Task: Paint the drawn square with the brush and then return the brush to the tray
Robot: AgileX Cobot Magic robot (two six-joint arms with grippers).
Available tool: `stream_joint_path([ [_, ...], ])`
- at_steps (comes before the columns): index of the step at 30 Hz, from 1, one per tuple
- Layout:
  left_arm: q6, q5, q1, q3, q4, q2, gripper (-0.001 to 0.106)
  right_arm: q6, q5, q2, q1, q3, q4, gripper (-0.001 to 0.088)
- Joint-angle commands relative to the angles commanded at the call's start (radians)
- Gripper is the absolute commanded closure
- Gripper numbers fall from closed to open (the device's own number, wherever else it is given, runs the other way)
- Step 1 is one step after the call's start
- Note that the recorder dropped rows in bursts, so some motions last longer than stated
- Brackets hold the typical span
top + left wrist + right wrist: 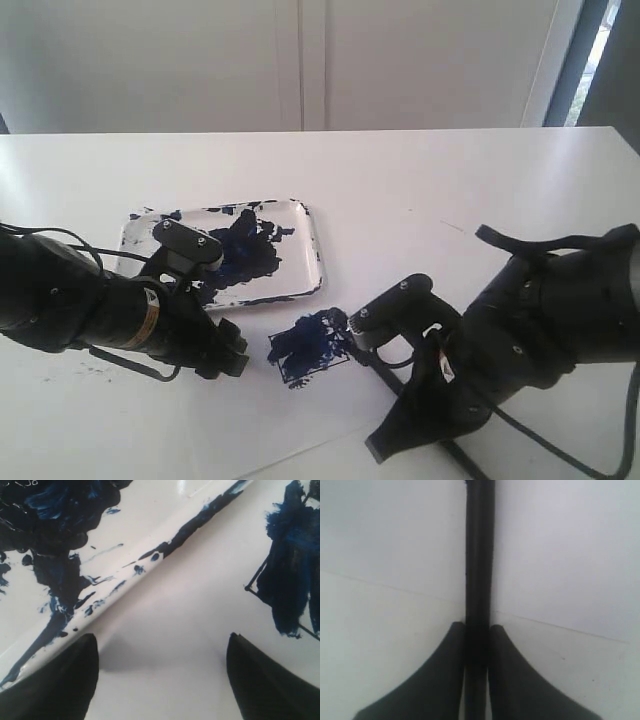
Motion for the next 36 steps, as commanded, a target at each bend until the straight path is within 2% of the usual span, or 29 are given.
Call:
stream_joint_path([
  [9,0.0,0.011,0.0,0.0,0.0,0.0,0.03,-0.166,0.358,-0.172,0.0,-0.184,0.097,0.0868],
  [14,-0.002,0.011,0.0,0.0,0.0,0.0,0.03,-0.225,0.572,-0.177,0.031,-0.307,0.107,0.0868],
  [17,-0.002,0.011,0.0,0.0,0.0,0.0,0.03,-0.227,0.658,-0.158,0.064,-0.363,0.067,0.0868],
  [22,-0.004,0.011,0.0,0.0,0.0,0.0,0.03,-0.208,0.658,-0.09,0.112,-0.441,-0.047,0.0868],
  [27,-0.004,0.004,0.0,0.0,0.0,0.0,0.03,-0.206,0.658,0.007,0.143,-0.501,-0.048,0.0868],
  [36,-0.004,-0.002,0.0,0.0,0.0,0.0,0.03,-0.219,0.658,0.124,0.173,-0.532,-0.052,0.0868],
])
